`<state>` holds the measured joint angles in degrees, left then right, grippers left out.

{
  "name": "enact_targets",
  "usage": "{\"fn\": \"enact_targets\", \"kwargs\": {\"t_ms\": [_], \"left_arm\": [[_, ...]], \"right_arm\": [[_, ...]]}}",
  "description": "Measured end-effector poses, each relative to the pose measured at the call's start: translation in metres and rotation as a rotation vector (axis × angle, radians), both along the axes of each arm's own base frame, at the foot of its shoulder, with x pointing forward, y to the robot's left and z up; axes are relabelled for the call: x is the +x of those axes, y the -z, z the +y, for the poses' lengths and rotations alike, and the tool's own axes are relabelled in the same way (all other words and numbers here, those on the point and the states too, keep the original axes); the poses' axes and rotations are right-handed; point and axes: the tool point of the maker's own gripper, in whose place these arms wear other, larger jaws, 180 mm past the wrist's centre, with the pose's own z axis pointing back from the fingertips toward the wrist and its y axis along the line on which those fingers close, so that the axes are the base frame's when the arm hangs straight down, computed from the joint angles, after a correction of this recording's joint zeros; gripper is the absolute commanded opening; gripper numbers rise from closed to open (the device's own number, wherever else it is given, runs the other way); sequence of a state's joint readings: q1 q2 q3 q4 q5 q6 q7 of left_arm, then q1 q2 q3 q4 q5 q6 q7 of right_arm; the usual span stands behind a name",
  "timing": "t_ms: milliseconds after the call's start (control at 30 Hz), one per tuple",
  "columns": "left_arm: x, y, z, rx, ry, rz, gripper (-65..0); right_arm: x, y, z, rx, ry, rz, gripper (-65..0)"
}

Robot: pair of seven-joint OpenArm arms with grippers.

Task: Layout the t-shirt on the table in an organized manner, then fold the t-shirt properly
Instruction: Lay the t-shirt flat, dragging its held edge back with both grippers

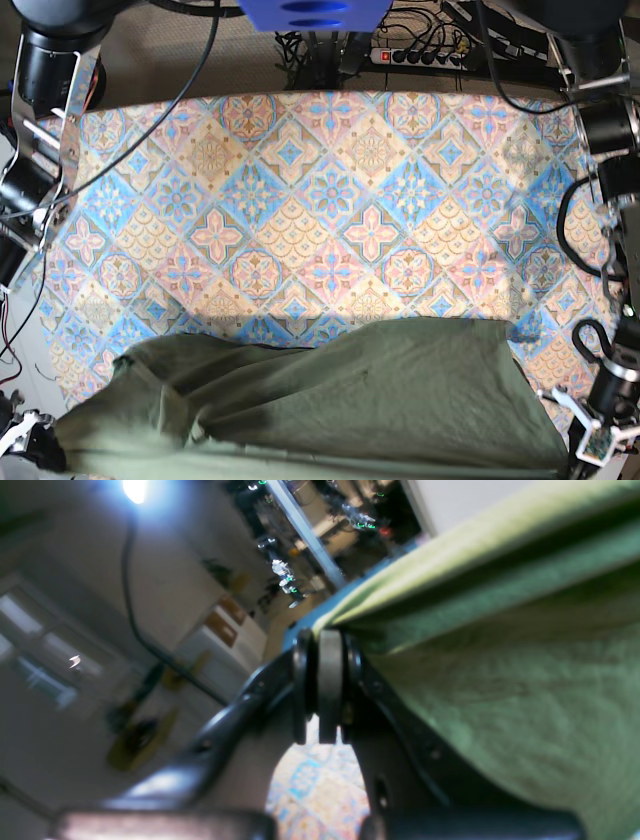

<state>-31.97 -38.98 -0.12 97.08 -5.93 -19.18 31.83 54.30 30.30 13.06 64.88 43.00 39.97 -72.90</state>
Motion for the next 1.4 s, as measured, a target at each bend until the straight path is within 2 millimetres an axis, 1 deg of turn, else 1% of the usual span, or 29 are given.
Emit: {"fn": "enact_targets", "kwargs": {"t_ms": [100, 167, 233, 300, 333, 433, 500, 567, 667, 733, 800, 867, 900, 967, 1067, 1133, 1233, 1300, 1333, 1400], "left_arm": [[-0.023, 0.025, -0.011, 0.082, 0.034, 0.045, -65.0], [-0.035, 0.042, -0.014, 0.125, 0.045, 0.085, -65.0], [-0.047, 0.064, -0.014, 0.156, 0.038, 0.156, -65.0], [-0.061, 0.079, -0.01, 0.175, 0.011, 0.217, -65.0], [-0.068, 0.081, -0.005, 0.176, -0.013, 0.23, -65.0], [-0.084, 0.078, 0.008, 0.174, -0.055, 0.224, -65.0], [-0.091, 0.085, 0.012, 0.177, -0.058, 0.241, -65.0], [-0.102, 0.102, 0.013, 0.176, -0.058, 0.29, -65.0], [-0.119, 0.124, 0.017, 0.191, -0.072, 0.356, -65.0], [-0.131, 0.136, 0.02, 0.202, -0.072, 0.389, -65.0], [-0.145, 0.154, 0.023, 0.192, -0.065, 0.448, -65.0], [-0.16, 0.173, 0.028, 0.195, -0.072, 0.513, -65.0], [-0.166, 0.181, 0.03, 0.199, -0.081, 0.542, -65.0], [-0.179, 0.198, 0.034, 0.206, -0.093, 0.596, -65.0], [-0.207, 0.228, 0.037, 0.219, -0.091, 0.712, -65.0], [-0.228, 0.247, 0.036, 0.224, -0.077, 0.788, -65.0], [-0.249, 0.263, 0.03, 0.221, -0.035, 0.83, -65.0], [-0.264, 0.271, 0.023, 0.211, 0.008, 0.852, -65.0], [-0.272, 0.274, 0.022, 0.213, 0.02, 0.867, -65.0], [-0.292, 0.288, 0.024, 0.221, 0.026, 0.94, -65.0]], "right_arm": [[-0.02, 0.04, -0.001, 0.027, -0.026, 0.068, -64.2], [-0.032, 0.06, -0.004, 0.04, -0.034, 0.104, -64.2], [-0.042, 0.069, -0.004, 0.053, -0.053, 0.119, -64.2], [-0.053, 0.076, -0.004, 0.044, -0.068, 0.13, -64.2], [-0.061, 0.079, -0.006, 0.043, -0.069, 0.133, -64.2], [-0.087, 0.09, -0.023, 0.019, -0.035, 0.14, -64.2], [-0.103, 0.1, -0.032, -0.007, -0.013, 0.164, -64.2], [-0.119, 0.108, -0.036, -0.043, -0.004, 0.188, -64.2], [-0.146, 0.114, -0.032, -0.002, -0.027, 0.176, -64.2], [-0.17, 0.128, -0.031, 0.001, -0.031, 0.212, -64.2], [-0.194, 0.147, -0.035, -0.041, -0.015, 0.281, -64.2], [-0.215, 0.16, -0.031, -0.067, -0.026, 0.326, -64.2], [-0.222, 0.162, -0.026, -0.075, -0.038, 0.332, -64.2], [-0.238, 0.174, -0.014, -0.076, -0.057, 0.363, -64.2], [-0.262, 0.198, -0.002, -0.051, -0.052, 0.427, -64.3], [-0.271, 0.207, 0.003, -0.03, -0.053, 0.452, -64.3], [-0.281, 0.217, 0.005, -0.017, -0.051, 0.484, -64.3], [-0.294, 0.226, 0.008, -0.013, -0.051, 0.521, -64.3], [-0.3, 0.23, 0.009, -0.009, -0.053, 0.543, -64.3], [-0.313, 0.24, 0.01, -0.003, -0.048, 0.586, -64.3]]}}
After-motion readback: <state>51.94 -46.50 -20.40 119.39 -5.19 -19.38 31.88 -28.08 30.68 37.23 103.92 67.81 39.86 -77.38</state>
